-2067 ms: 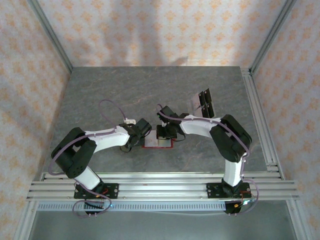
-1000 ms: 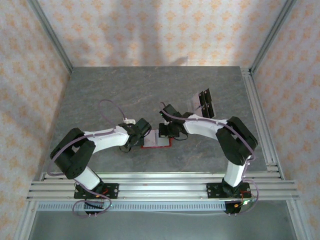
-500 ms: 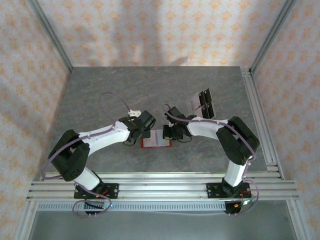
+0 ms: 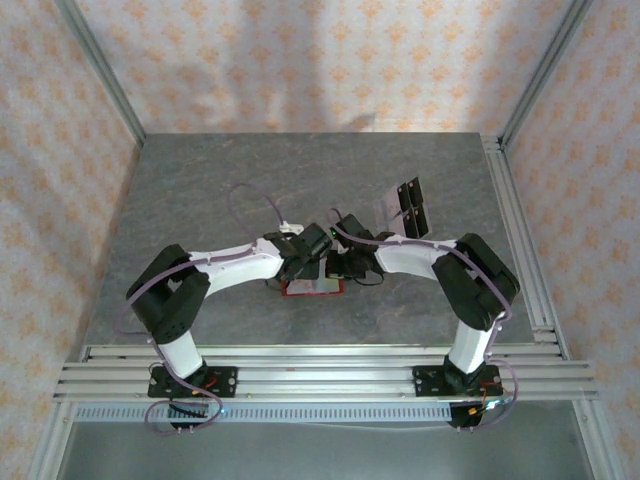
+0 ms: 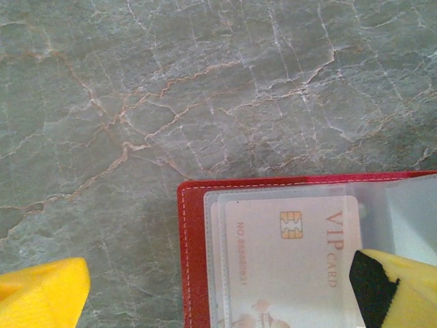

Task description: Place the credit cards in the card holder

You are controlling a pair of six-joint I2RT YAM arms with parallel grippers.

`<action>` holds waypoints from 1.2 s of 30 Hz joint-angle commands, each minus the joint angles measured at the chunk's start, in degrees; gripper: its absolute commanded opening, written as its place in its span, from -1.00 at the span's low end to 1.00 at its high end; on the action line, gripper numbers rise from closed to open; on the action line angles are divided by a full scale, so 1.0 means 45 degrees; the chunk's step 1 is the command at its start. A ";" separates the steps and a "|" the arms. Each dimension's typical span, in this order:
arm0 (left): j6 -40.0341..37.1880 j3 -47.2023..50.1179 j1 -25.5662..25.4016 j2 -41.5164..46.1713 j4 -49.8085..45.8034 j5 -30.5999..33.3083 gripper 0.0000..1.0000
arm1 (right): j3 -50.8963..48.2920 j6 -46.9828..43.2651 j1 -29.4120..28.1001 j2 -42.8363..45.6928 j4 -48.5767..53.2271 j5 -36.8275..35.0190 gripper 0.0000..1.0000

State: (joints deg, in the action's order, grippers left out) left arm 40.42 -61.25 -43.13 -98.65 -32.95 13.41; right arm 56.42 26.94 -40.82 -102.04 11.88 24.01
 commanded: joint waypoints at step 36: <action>0.0436 0.3538 0.1109 0.2255 0.0466 0.1309 0.99 | 0.2374 -0.0236 -0.0878 -0.0369 0.1680 0.0078 -1.00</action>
State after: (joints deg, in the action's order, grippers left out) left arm 42.11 -46.04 -38.61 -89.25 -30.96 17.19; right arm 65.30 25.67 -43.88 -101.62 18.59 24.45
